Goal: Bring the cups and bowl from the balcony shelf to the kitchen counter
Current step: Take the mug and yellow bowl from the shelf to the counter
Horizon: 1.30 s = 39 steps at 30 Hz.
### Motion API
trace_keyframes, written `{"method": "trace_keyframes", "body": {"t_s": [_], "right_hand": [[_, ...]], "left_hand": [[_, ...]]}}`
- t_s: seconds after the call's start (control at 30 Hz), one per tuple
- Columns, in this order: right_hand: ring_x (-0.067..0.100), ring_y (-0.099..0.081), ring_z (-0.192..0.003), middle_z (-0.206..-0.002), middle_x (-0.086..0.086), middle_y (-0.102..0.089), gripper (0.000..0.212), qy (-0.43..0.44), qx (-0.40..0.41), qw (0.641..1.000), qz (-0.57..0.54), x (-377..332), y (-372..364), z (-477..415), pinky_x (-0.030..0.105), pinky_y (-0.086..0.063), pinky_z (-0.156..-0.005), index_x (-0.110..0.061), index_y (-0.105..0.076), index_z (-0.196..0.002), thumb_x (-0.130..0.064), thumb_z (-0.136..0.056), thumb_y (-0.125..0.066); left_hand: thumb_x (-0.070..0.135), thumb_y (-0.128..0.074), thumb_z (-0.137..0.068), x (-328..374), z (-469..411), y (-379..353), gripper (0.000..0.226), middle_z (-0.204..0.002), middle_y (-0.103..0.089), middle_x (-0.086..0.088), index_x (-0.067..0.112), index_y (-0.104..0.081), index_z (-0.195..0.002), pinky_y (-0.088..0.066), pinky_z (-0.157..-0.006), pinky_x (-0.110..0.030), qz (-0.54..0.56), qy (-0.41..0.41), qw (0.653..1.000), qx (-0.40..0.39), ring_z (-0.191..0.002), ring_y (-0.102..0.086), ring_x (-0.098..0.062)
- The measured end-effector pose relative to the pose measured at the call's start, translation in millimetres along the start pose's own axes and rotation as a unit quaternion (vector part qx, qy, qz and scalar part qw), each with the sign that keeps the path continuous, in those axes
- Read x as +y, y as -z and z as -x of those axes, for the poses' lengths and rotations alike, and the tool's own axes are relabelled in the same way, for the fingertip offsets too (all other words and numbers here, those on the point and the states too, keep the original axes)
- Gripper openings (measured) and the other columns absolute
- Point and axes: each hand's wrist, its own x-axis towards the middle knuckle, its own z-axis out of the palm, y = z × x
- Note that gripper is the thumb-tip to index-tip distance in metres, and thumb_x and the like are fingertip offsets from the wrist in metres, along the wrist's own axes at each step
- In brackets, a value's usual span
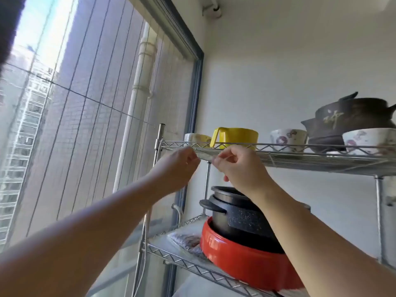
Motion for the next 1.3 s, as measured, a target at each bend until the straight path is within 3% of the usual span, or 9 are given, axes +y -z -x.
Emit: {"method": "trace_keyframes", "body": {"t_s": [0.17,0.23,0.37,0.5,0.6,0.73,0.83,1.0,1.3], "right_hand": [[0.016,-0.058,-0.045,-0.077,0.011,-0.069,0.023,-0.119,0.072,0.983,-0.123,-5.9,-7.8,-48.1,0.021,-0.044,-0.040,-0.010,-0.063,-0.094,-0.030,-0.084,-0.067],[0.015,-0.055,-0.041,-0.071,0.010,-0.066,0.018,-0.169,0.054,0.970,-0.169,-6.3,-10.9,-59.8,0.019,-0.044,-0.039,-0.009,-0.063,-0.081,-0.027,-0.085,-0.065],[0.011,-0.045,-0.023,-0.052,0.008,-0.062,0.032,-0.274,0.013,0.921,-0.278,-15.0,-11.2,-78.9,0.015,-0.042,-0.033,-0.010,-0.053,-0.066,-0.030,-0.089,-0.061],[0.007,-0.044,-0.020,-0.035,0.004,-0.060,0.040,-0.339,-0.055,0.878,-0.335,-21.9,-7.6,-94.4,0.012,-0.039,-0.028,-0.004,-0.054,-0.068,-0.035,-0.095,-0.053],[0.007,-0.047,-0.023,-0.038,0.005,-0.060,0.050,-0.369,-0.097,0.855,-0.351,-22.9,-6.3,-99.7,0.011,-0.036,-0.026,0.001,-0.060,-0.065,-0.038,-0.096,-0.050],[0.008,-0.049,-0.026,-0.048,0.007,-0.063,0.054,-0.389,-0.124,0.837,-0.365,-24.7,-5.5,-105.8,0.011,-0.036,-0.026,0.005,-0.064,-0.070,-0.040,-0.096,-0.048],[0.011,-0.049,-0.024,-0.038,0.008,-0.057,0.047,-0.395,-0.140,0.834,-0.359,-29.4,-4.5,-106.9,0.012,-0.036,-0.025,0.003,-0.060,-0.091,-0.041,-0.097,-0.045],[0.012,-0.053,-0.032,-0.034,0.008,-0.058,0.039,-0.395,-0.110,0.848,-0.335,-29.4,0.2,-109.2,0.012,-0.037,-0.026,-0.006,-0.044,-0.079,-0.040,-0.098,-0.041],[0.019,-0.057,-0.024,-0.065,0.019,-0.064,0.040,-0.353,-0.055,0.875,-0.327,-21.0,13.1,-105.8,0.021,-0.046,-0.025,-0.001,-0.039,-0.071,-0.023,-0.102,-0.027]], "left_hand": [[0.032,-0.050,-0.095,-6.6,-58.3,8.8,0.020,-0.092,-0.063,-0.001,0.017,-0.059,-0.103,-0.037,-0.048,-0.022,-0.059,0.026,0.997,0.044,-0.067,-0.055,-0.012],[0.030,-0.053,-0.093,-9.6,-74.1,9.9,0.018,-0.088,-0.062,-0.001,0.015,-0.060,-0.100,-0.031,-0.046,-0.021,-0.065,0.057,0.995,0.058,-0.063,-0.051,-0.006],[0.018,-0.055,-0.095,-9.1,-102.8,8.2,0.022,-0.086,-0.071,-0.012,0.001,-0.067,-0.099,-0.056,-0.054,-0.031,-0.057,0.144,0.988,-0.001,-0.066,-0.065,-0.019],[0.020,-0.057,-0.093,-7.5,-124.7,4.8,0.022,-0.086,-0.062,-0.013,-0.002,-0.060,-0.090,-0.056,-0.068,-0.037,0.011,0.223,0.974,-0.038,-0.072,-0.060,-0.025],[0.023,-0.064,-0.092,-2.6,-131.7,1.1,0.024,-0.063,-0.048,-0.004,0.001,-0.061,-0.082,-0.040,-0.034,-0.020,0.058,0.302,0.950,-0.058,-0.039,-0.043,-0.011],[0.015,-0.055,-0.095,3.8,-138.7,0.7,0.024,-0.046,-0.040,0.001,0.007,-0.054,-0.073,-0.024,-0.029,-0.015,0.150,0.381,0.905,-0.115,-0.033,-0.029,-0.006],[0.010,-0.051,-0.096,11.8,-139.0,2.5,0.031,-0.034,-0.039,0.002,0.005,-0.052,-0.065,-0.024,-0.025,-0.013,0.231,0.394,0.876,-0.154,-0.023,-0.029,-0.004],[0.003,-0.042,-0.097,19.2,-138.9,4.7,0.024,-0.035,-0.053,-0.005,0.000,-0.053,-0.075,-0.033,-0.026,-0.012,0.314,0.409,0.841,-0.164,-0.022,-0.037,-0.005],[0.011,-0.033,-0.100,18.8,-138.9,3.0,0.035,-0.031,-0.042,-0.003,0.002,-0.048,-0.070,-0.029,-0.023,-0.013,0.392,0.401,0.821,-0.108,-0.019,-0.032,-0.007]]}}
